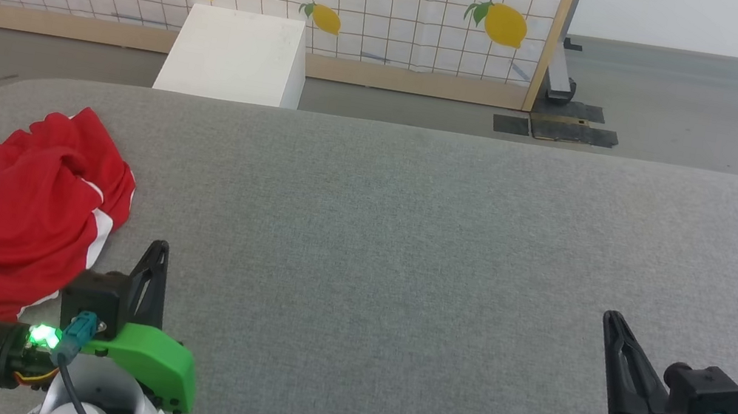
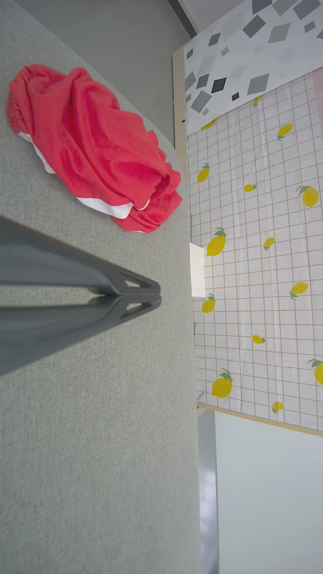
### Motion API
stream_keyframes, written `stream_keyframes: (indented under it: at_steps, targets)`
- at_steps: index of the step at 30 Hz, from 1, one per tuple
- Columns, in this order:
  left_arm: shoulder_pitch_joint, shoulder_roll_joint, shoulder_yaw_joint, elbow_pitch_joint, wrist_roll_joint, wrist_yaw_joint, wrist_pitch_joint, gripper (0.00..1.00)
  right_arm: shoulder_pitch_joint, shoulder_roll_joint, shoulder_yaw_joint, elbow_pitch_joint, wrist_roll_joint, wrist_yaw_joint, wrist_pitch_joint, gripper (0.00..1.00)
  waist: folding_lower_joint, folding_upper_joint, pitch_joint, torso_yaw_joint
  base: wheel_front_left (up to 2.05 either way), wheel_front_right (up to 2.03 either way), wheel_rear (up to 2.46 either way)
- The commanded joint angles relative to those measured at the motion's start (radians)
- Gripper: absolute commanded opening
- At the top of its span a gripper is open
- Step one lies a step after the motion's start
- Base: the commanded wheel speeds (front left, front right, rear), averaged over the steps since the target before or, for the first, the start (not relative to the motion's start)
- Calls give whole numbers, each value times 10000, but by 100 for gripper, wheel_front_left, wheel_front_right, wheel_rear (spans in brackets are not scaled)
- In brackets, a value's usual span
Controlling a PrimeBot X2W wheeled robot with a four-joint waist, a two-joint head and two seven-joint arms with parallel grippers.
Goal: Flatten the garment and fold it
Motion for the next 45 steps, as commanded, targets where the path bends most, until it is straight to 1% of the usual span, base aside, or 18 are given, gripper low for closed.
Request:
stream_keyframes:
  at_steps: [1,13,14,35,45]
  targets:
    - [138,-36,35,-28,131,-11,14,0,-157,7,14,-53,-62,-15,26,0,0,0,0,0,0,0,0]
    - [138,-36,35,-28,131,-11,14,0,-157,7,14,-53,-62,-15,26,0,0,0,0,0,0,0,0]
    - [-1,0,-4,2,-7,0,-1,100,3,0,-1,2,7,2,-3,100,0,0,0,0,0,0,0]
    - [75,-3,-118,217,-268,31,-363,100,155,-1,-161,194,402,0,-363,100,0,0,14,5,0,0,0]
    - [95,-6,-101,296,-393,73,-573,100,186,0,-231,312,553,-2,-572,100,0,0,49,180,0,0,0]
